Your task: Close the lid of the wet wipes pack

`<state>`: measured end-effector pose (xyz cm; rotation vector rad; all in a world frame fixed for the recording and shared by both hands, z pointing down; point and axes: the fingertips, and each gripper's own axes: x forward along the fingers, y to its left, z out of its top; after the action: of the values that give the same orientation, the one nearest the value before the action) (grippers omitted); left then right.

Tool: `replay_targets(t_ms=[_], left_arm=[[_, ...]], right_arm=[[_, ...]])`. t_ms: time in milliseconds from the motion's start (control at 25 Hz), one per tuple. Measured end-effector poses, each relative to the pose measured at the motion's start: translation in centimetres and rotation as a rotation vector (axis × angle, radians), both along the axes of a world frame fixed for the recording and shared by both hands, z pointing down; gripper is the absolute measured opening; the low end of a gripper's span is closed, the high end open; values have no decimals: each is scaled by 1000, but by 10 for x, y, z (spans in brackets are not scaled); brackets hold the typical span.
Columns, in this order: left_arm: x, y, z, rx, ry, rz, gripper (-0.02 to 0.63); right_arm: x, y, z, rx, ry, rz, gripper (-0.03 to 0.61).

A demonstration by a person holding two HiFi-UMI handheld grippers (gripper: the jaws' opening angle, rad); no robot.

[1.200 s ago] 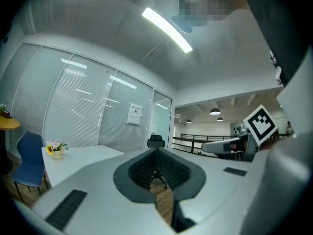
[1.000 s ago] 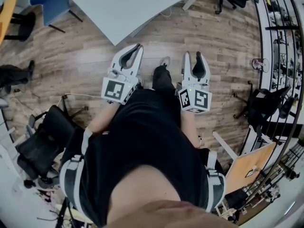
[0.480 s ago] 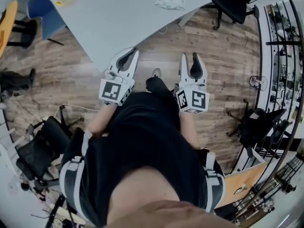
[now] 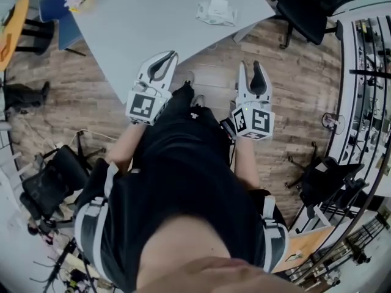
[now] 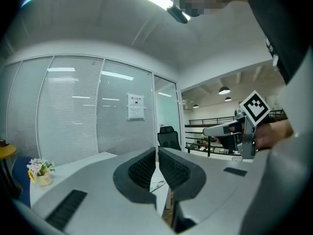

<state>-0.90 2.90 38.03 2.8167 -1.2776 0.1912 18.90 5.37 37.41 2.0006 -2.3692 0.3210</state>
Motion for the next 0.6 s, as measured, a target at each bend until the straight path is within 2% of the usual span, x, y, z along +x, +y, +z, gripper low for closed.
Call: replay_targets(t_ms=[160,440,560,600], left_arm=[[13,-57,21,-17,-81,29,38],[47,-173,87,-88,-296,193,44],[61,-213,122,-121,-436,292,140],[65,-226,134,-125,-495,321,151]], right_arm=[[8,-46,12,-13,3,-15,175],[21,-143,34,-75,20,-53,176],[25,-185,39,-96,34,-73,177],[26,-199,41,-100,44,-81,178]])
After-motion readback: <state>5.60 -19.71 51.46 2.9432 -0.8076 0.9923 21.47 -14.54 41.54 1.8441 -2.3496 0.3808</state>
